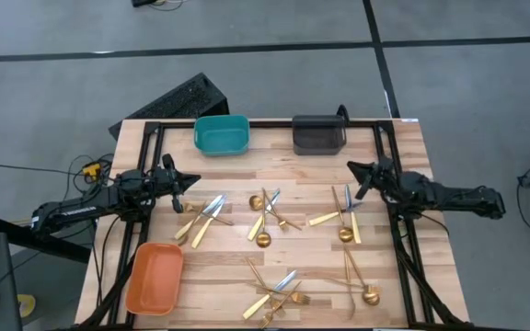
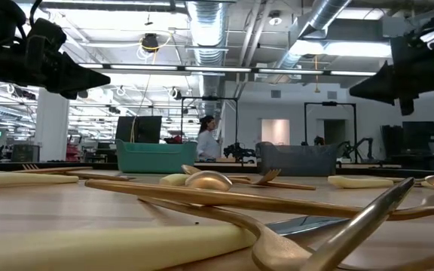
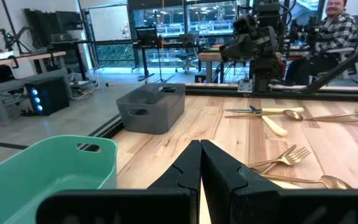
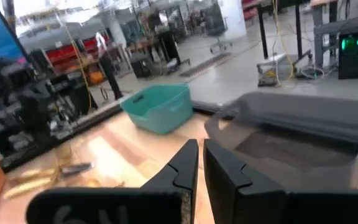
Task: Sort silverware by color (type)
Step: Put the yellow knife into the black bin
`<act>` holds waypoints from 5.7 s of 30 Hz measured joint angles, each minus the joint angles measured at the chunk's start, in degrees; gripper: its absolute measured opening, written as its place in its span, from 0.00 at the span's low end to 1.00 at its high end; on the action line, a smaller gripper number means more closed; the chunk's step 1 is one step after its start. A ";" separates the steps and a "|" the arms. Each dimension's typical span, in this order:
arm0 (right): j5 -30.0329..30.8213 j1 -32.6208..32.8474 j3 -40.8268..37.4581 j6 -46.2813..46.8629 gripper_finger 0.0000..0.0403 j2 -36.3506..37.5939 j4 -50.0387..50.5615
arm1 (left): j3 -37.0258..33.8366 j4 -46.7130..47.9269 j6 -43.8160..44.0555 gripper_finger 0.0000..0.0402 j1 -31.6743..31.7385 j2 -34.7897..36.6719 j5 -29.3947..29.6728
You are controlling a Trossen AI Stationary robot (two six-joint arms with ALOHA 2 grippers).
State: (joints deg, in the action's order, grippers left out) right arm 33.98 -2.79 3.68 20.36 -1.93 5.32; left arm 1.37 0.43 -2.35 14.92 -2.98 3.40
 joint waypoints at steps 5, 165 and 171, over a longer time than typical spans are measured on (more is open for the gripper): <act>-0.66 -0.39 -0.07 -0.78 0.13 -1.26 -0.22 | 0.02 0.00 0.00 0.00 0.00 0.00 0.02; -4.67 -29.34 53.79 -47.14 0.44 -84.70 17.34 | -0.73 -5.35 21.09 0.00 -11.97 -15.89 26.34; -8.22 -23.36 54.46 -35.10 0.44 -75.95 23.83 | -0.76 -7.28 19.84 0.00 -13.89 -15.88 26.91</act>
State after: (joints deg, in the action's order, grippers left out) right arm 25.76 -26.14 58.15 -14.74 -77.88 29.15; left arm 0.61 -6.86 17.49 1.03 -18.87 30.30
